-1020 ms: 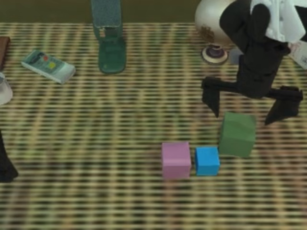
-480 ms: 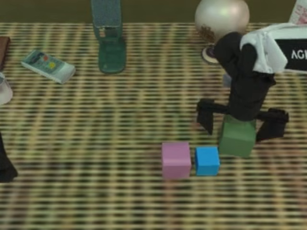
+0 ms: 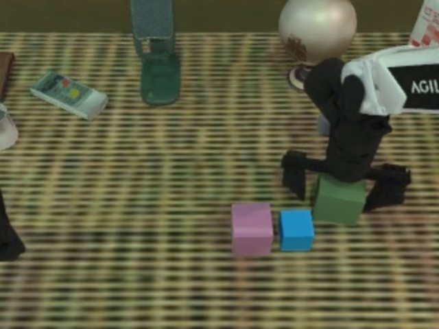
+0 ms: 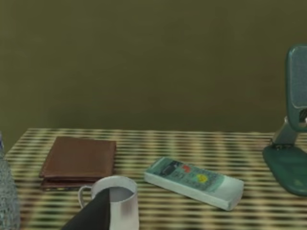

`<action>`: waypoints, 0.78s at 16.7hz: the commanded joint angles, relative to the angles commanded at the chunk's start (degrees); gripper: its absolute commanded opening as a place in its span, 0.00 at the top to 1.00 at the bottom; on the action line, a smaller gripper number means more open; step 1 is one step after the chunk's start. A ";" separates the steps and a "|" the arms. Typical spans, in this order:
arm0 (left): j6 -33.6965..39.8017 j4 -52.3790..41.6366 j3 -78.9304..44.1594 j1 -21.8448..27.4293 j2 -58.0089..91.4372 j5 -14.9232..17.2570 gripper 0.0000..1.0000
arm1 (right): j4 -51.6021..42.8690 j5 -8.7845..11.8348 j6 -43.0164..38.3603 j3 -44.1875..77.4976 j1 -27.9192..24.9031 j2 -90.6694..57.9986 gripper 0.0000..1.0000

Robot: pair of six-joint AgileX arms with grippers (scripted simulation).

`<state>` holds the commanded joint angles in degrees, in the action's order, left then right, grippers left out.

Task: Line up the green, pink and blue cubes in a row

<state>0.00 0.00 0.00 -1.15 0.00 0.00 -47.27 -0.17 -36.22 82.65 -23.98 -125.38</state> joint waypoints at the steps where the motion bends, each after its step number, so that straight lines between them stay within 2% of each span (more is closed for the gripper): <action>1: 0.00 0.00 0.00 0.00 0.00 0.00 0.00 | 0.00 0.00 0.00 0.00 0.00 0.00 0.23; 11: 0.00 0.00 0.00 0.00 0.00 0.00 0.00 | 0.00 0.00 0.00 0.00 0.00 0.00 0.98; 13: 0.00 0.00 0.00 0.00 0.00 0.00 0.00 | 0.00 0.00 0.00 0.00 0.00 0.00 1.00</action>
<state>0.00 0.00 0.00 -1.15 0.00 0.00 -47.27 -0.17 -36.22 82.65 -23.98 -125.38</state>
